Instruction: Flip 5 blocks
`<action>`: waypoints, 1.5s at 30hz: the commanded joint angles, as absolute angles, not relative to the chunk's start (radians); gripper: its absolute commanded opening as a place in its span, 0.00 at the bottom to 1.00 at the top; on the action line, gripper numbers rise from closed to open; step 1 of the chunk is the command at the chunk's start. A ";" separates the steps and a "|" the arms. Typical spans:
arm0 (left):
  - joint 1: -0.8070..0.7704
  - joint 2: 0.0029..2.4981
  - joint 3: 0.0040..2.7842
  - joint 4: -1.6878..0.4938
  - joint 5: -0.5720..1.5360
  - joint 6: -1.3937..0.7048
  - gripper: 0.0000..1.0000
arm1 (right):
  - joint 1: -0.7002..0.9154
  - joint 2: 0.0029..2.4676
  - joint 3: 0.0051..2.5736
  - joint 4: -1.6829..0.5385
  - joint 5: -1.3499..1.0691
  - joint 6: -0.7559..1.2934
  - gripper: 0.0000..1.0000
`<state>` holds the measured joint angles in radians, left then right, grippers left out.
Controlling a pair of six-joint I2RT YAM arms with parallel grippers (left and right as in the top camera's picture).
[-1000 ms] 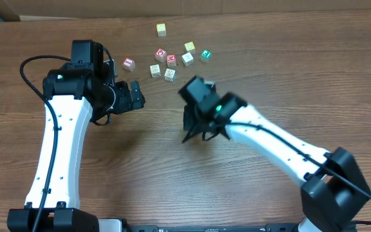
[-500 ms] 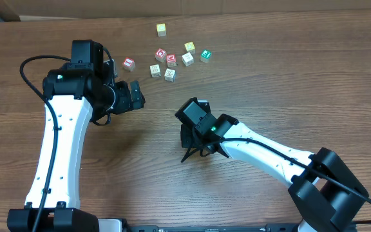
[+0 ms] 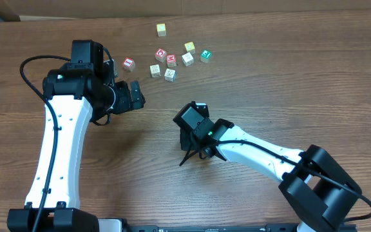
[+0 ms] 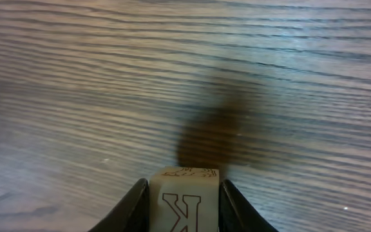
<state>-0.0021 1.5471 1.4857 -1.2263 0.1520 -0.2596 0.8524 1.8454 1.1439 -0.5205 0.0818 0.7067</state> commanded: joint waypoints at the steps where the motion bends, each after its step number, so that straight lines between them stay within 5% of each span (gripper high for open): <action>1: 0.000 1.551 1.508 -1.224 0.149 -0.258 1.00 | 0.856 1.855 1.132 -0.509 0.111 0.711 0.31; 8: 0.000 1.551 1.508 -1.224 0.148 -0.258 1.00 | 0.856 1.855 1.132 -0.509 0.111 0.711 0.52; 14: 0.000 1.551 1.508 -1.224 0.148 -0.259 1.00 | 0.856 1.855 1.132 -0.509 0.111 0.711 0.55; 30: 0.000 1.551 1.508 -1.224 0.148 -0.259 1.00 | 0.858 1.858 1.115 -0.521 0.014 0.869 0.50; 45: 0.000 1.551 1.508 -1.224 0.149 -0.259 1.00 | 0.856 1.860 1.100 -0.481 0.183 0.909 0.26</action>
